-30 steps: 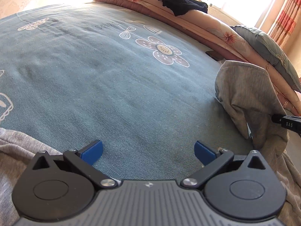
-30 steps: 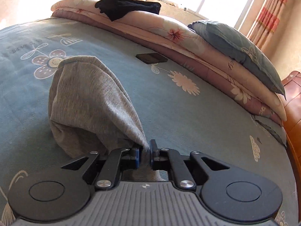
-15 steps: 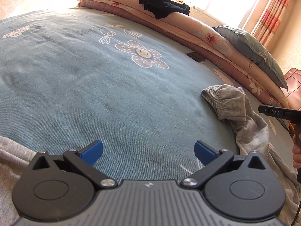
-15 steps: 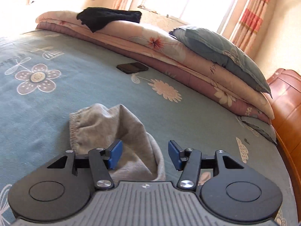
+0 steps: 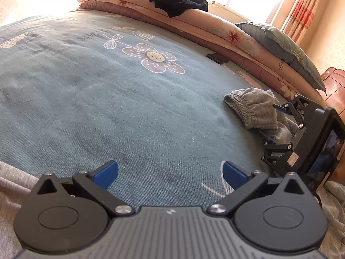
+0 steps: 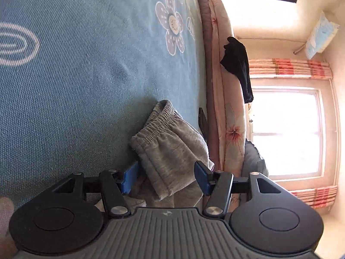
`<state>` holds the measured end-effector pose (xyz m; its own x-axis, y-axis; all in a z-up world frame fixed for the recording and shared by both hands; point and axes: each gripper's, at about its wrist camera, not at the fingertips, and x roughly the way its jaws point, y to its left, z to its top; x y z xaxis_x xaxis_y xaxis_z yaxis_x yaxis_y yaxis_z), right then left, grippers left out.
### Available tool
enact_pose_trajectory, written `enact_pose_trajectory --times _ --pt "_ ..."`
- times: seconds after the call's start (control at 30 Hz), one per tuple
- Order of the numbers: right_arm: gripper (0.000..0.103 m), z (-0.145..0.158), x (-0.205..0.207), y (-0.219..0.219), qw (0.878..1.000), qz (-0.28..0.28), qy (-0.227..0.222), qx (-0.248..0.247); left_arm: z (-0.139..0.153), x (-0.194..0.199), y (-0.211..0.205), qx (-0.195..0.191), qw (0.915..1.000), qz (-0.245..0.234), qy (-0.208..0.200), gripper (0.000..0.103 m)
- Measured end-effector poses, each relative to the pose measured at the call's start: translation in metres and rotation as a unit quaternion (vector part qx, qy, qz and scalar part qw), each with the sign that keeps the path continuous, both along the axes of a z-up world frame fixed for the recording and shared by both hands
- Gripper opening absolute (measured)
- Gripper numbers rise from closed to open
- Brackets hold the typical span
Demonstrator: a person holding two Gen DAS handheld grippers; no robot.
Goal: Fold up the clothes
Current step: 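Lift the held cuff with the right tool and carry it over the leg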
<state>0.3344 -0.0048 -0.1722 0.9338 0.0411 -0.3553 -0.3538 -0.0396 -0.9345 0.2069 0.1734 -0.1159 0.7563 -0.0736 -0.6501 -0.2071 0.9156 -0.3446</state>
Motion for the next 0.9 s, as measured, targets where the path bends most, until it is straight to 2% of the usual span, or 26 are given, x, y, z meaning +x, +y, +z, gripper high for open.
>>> enact_pose_trajectory --times 0.03,0.17,0.2,0.23,0.3,0.37,0.43,0.47,0.53,0.63,0.67,0.77,0.9 --pt "0.067 -0.007 0.003 0.002 1.0 0.002 -0.001 -0.021 0.0 0.0 0.0 0.0 1.0 -0.001 0.001 0.102" --pt "0.065 -0.015 0.011 0.011 0.998 0.026 -0.023 -0.053 -0.001 0.001 0.0 -0.008 0.9999 -0.008 0.0 0.102" --pt "0.058 -0.011 0.014 0.015 0.999 0.019 -0.013 -0.044 -0.001 0.001 0.0 -0.009 0.9999 -0.009 0.001 0.102" --pt "0.042 -0.007 0.017 0.019 0.999 0.011 -0.002 -0.035 -0.001 0.001 0.001 -0.01 0.9999 -0.008 0.002 0.102" --pt "0.019 0.007 0.028 0.026 0.999 -0.022 0.027 0.005 -0.002 0.002 0.001 -0.011 0.9999 -0.007 0.005 0.102" --pt "0.019 0.033 0.043 0.03 0.993 -0.064 0.068 0.078 -0.003 0.002 0.002 -0.014 0.9999 -0.005 0.005 0.102" --pt "0.019 0.061 0.058 0.035 0.975 -0.107 0.111 0.161 -0.003 0.001 0.003 -0.017 0.9998 -0.005 0.003 0.102" --pt "0.019 0.076 0.067 0.036 0.961 -0.129 0.133 0.205 -0.002 0.001 0.002 -0.017 0.9998 -0.006 0.003 0.102" --pt "0.018 0.105 0.086 0.037 0.924 -0.174 0.173 0.293 -0.003 0.001 0.002 -0.018 0.9998 -0.006 0.003 0.102" --pt "0.015 0.137 0.106 0.038 0.873 -0.204 0.217 0.386 -0.003 0.001 0.003 -0.019 0.9998 -0.003 0.004 0.102" --pt "0.014 0.145 0.111 0.04 0.86 -0.205 0.228 0.409 -0.003 0.001 0.003 -0.019 0.9998 -0.002 0.004 0.102" --pt "0.014 0.169 0.123 0.049 0.833 -0.204 0.241 0.454 -0.003 0.002 0.004 -0.022 0.9997 0.0 0.004 0.102" --pt "0.01 0.202 0.137 0.067 0.816 -0.188 0.238 0.492 -0.004 0.002 0.007 -0.027 0.9996 0.005 0.004 0.102"
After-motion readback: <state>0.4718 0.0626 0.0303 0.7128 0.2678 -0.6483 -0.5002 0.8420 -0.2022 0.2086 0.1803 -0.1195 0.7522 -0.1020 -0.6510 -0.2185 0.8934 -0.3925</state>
